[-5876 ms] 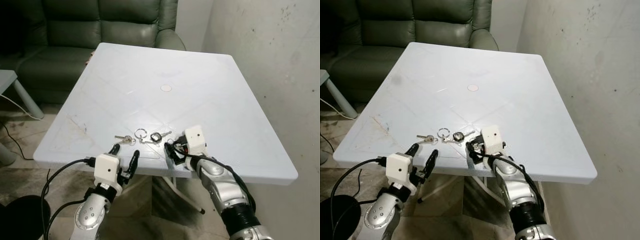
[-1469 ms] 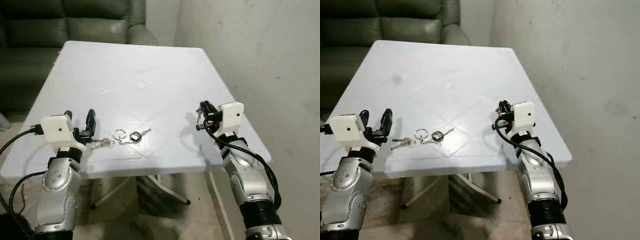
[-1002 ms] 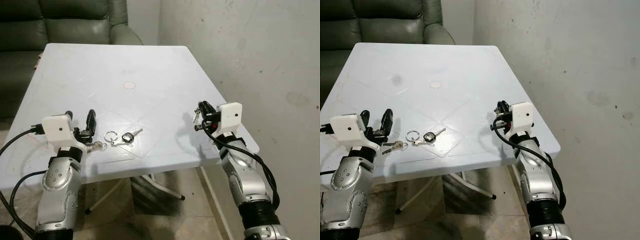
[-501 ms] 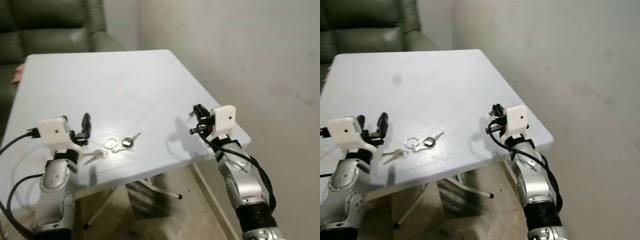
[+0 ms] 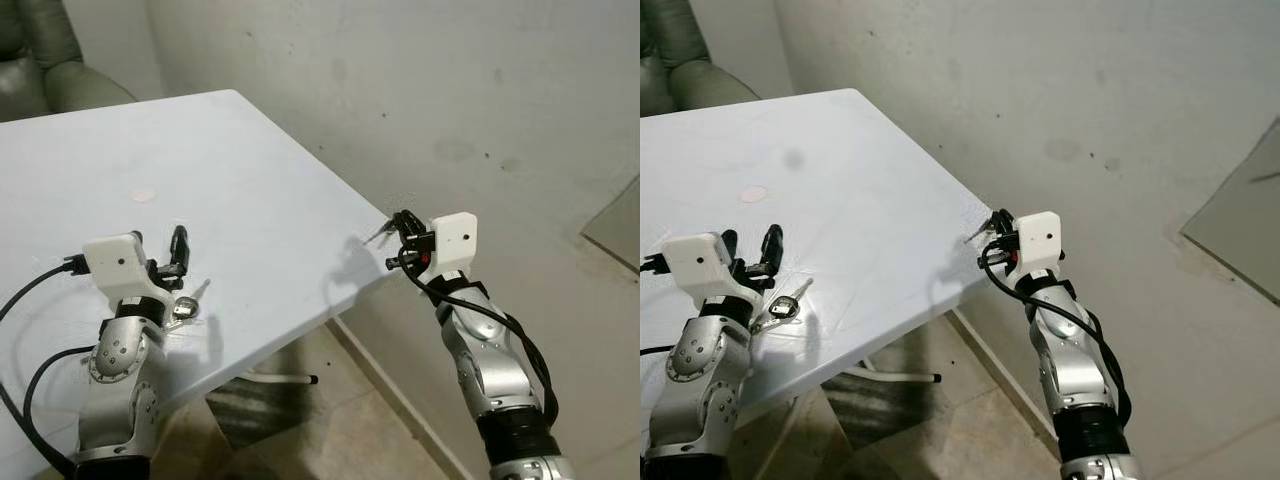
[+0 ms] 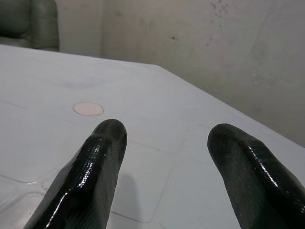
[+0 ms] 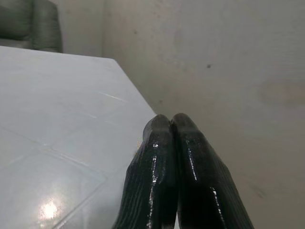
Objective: Hang keys on a hook
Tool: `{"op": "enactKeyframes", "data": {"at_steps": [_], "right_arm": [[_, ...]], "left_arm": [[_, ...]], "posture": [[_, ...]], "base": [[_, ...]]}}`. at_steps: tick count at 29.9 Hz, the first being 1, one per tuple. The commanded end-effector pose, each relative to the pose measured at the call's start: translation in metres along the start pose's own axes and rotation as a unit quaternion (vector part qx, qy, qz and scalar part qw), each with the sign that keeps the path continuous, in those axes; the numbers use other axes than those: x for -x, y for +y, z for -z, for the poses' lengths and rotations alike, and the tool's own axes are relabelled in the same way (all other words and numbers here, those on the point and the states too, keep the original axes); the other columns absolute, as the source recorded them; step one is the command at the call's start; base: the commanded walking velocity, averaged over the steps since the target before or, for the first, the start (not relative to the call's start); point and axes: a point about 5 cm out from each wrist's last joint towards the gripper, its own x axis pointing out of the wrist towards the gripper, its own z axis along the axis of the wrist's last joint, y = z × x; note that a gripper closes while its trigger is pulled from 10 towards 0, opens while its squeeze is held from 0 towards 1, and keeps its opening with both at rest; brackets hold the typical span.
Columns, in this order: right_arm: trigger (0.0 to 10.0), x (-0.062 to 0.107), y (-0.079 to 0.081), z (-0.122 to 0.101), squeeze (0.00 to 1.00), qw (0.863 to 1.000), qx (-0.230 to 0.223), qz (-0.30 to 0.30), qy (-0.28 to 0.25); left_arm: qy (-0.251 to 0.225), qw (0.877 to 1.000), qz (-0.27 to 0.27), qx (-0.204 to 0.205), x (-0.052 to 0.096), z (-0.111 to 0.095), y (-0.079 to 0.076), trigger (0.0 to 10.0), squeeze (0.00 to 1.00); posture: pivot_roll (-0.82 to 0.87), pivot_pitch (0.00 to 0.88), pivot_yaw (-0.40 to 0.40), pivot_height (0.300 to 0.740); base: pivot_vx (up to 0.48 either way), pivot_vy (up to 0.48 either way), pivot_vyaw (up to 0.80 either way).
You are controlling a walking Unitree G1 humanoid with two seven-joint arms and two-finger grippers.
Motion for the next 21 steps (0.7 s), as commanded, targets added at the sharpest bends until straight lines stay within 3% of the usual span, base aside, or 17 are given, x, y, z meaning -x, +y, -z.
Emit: {"op": "enactKeyframes", "data": {"at_steps": [1, 7, 21], "right_arm": [[10.0, 0.0002, -0.0028, -0.0058, 0.00, 1.000, 0.005, 0.002, -0.010], [10.0, -0.0003, -0.0024, -0.0061, 0.00, 1.000, 0.007, 0.001, -0.010], [10.0, -0.0003, -0.0023, -0.0061, 0.00, 1.000, 0.008, 0.001, -0.007]], "left_arm": [[0.002, 1.000, 0.001, -0.003, -0.0007, -0.0003, -0.0008, 10.0, 0.00], [-0.006, 1.000, 0.016, -0.024, -0.0011, -0.0020, -0.0037, 10.0, 0.00], [0.004, 1.000, 0.008, -0.014, -0.0016, 0.0011, -0.0033, 10.0, 0.00]], "posture": [[-0.07, 0.022, -0.058, 0.740], [-0.07, 0.020, -0.059, 0.740], [-0.08, 0.020, -0.060, 0.740]], "base": [[0.000, 0.000, -0.78], [0.000, 0.000, -0.78], [0.000, 0.000, -0.78]]}}
